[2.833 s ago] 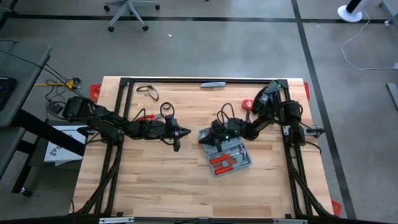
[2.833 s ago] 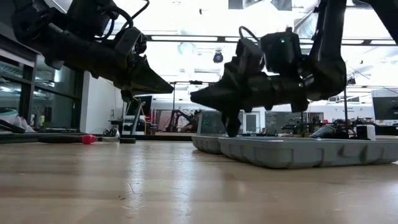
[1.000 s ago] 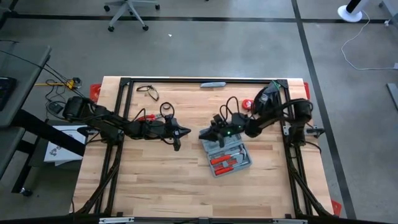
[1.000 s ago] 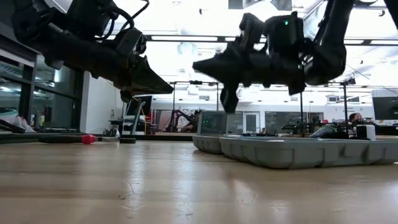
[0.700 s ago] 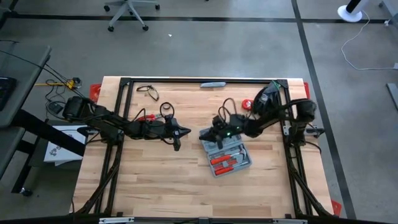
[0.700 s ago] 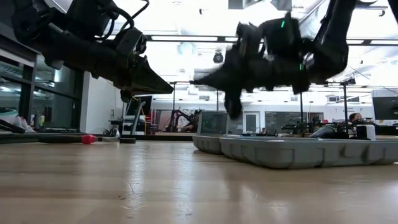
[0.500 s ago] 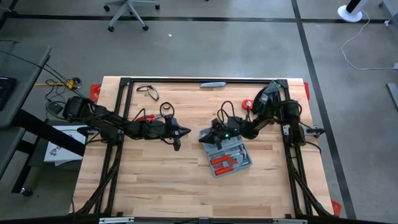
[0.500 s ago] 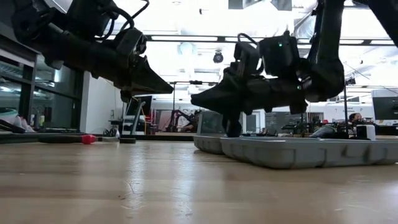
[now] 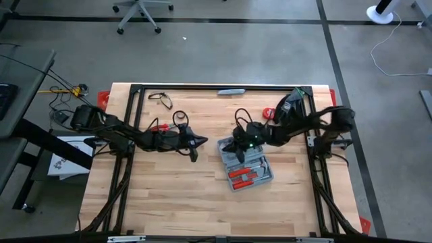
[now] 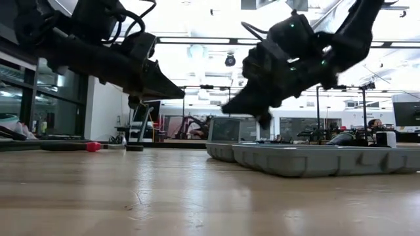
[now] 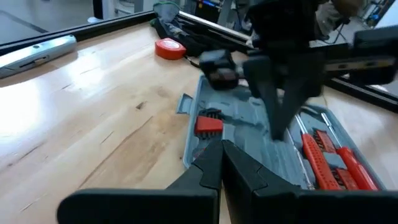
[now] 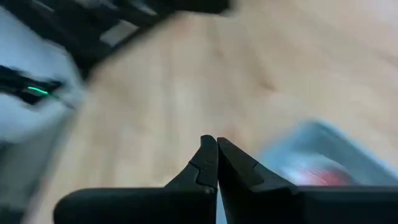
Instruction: Prefit tool cases
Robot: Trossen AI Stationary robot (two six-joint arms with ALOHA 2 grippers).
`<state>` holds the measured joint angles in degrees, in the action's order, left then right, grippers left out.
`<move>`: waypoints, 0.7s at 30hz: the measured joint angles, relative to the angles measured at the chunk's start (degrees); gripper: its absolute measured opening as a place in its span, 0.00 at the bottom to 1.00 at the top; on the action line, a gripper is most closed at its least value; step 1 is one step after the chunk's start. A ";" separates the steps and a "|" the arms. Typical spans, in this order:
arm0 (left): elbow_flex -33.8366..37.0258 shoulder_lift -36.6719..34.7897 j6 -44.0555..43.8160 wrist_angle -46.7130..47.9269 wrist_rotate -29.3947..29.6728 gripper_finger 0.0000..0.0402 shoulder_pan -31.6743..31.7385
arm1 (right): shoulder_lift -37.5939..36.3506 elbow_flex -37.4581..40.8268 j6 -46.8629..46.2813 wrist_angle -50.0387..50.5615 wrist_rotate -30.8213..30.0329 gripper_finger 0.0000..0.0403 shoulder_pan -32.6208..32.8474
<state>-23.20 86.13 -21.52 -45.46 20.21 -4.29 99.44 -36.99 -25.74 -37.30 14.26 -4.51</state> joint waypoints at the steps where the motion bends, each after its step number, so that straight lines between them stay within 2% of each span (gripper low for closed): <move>1: -0.02 0.94 0.00 -1.76 -0.13 0.00 0.00 | -1.73 0.02 1.46 4.29 -2.26 0.00 -0.01; 6: -2.34 8.09 0.40 -8.11 -0.76 0.00 0.58 | -8.66 0.02 6.57 24.71 -14.44 0.00 -0.01; 9: -7.21 13.52 2.23 -8.23 -4.98 0.00 1.97 | -9.22 0.04 6.72 30.55 -15.84 0.00 -0.39; 12: -13.71 18.92 5.24 -7.01 -11.63 0.00 3.95 | -8.50 0.02 6.76 30.92 -16.04 0.00 -0.40; 16: -22.98 23.42 9.08 3.29 -18.52 0.00 6.67 | -7.65 0.02 6.78 30.43 -18.82 0.00 -0.37; 21: -32.90 25.13 14.30 23.07 -18.45 0.00 9.33 | -7.61 0.02 8.18 30.81 -21.78 0.00 -0.40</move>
<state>-56.10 111.26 -7.22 -22.39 1.76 5.04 91.83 -36.97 -17.56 -6.49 -7.52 -4.91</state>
